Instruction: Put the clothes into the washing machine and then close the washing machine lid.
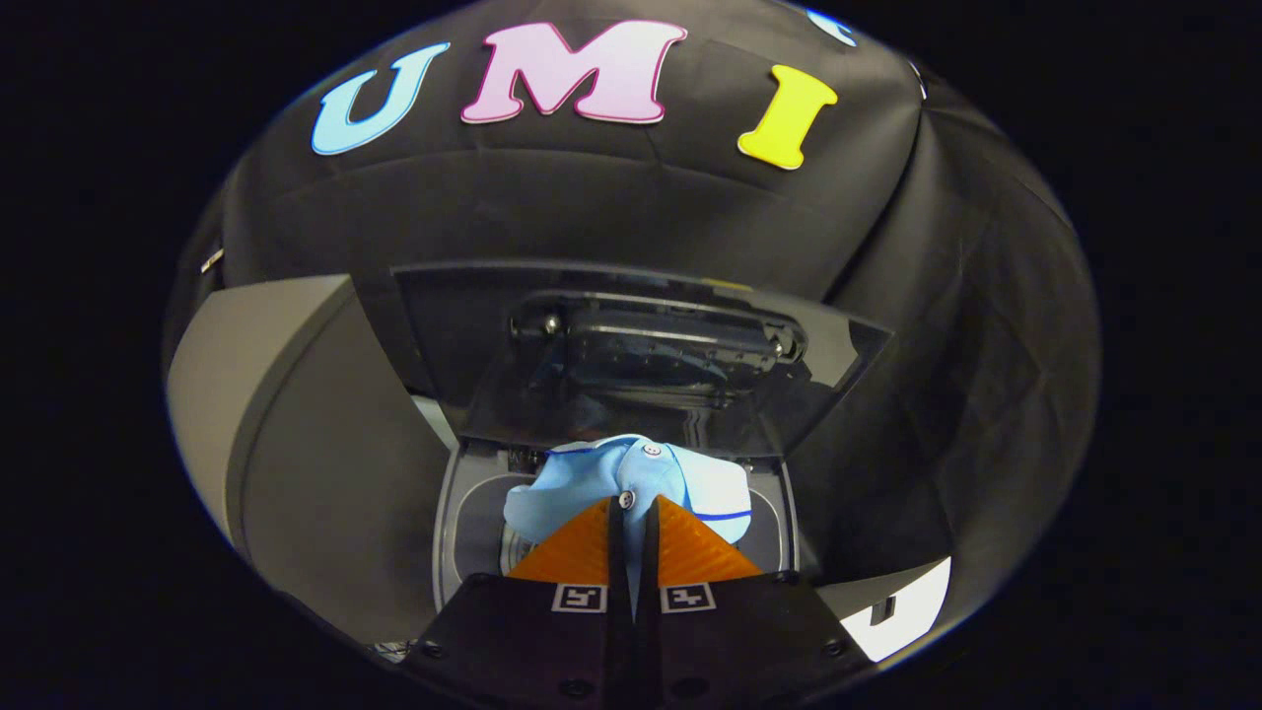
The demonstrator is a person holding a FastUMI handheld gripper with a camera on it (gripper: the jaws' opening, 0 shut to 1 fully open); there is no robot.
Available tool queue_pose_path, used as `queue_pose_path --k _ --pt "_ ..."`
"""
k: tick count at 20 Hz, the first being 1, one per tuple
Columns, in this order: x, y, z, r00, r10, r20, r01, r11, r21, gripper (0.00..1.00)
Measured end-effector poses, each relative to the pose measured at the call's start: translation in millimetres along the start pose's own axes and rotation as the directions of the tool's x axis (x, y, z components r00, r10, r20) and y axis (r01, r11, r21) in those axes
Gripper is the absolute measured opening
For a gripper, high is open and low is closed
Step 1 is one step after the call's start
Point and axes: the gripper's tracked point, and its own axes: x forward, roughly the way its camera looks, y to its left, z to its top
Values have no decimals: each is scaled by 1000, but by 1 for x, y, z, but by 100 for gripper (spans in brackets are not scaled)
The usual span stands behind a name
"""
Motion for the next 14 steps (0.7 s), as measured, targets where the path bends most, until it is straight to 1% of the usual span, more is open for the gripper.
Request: queue_pose_path --k 4,8,14 --pt "27 3 -26 998 18 -60 -18 1000 12 5" --pt "52 3 -43 996 18 -87 -18 1000 -3 5" --pt "88 6 -73 990 31 -139 -29 1000 10 5"
